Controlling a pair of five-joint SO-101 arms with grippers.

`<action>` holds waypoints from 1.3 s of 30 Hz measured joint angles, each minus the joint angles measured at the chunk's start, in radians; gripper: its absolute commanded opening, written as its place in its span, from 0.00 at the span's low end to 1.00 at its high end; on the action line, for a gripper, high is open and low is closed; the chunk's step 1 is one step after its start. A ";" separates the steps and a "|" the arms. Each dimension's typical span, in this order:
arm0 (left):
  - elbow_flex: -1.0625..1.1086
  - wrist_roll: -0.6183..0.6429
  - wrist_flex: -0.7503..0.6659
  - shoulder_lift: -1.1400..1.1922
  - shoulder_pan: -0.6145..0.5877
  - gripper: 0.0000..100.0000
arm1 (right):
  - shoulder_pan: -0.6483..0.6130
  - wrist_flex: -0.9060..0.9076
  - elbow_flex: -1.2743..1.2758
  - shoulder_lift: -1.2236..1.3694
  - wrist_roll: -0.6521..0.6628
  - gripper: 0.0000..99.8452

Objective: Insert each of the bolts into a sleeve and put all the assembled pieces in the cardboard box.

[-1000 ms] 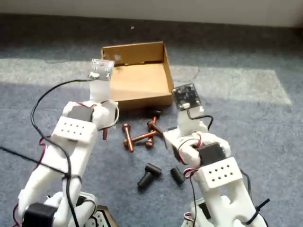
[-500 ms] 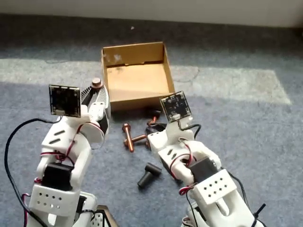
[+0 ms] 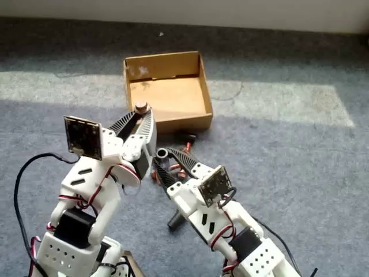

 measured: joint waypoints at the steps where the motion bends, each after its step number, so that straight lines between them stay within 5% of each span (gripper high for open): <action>1: 0.000 0.000 0.006 0.000 0.017 0.00 | 0.000 -0.003 0.000 -0.025 0.006 0.01; 39: 0.055 -0.106 0.157 -0.267 0.195 0.00 | -0.028 0.063 0.000 -0.097 0.018 0.01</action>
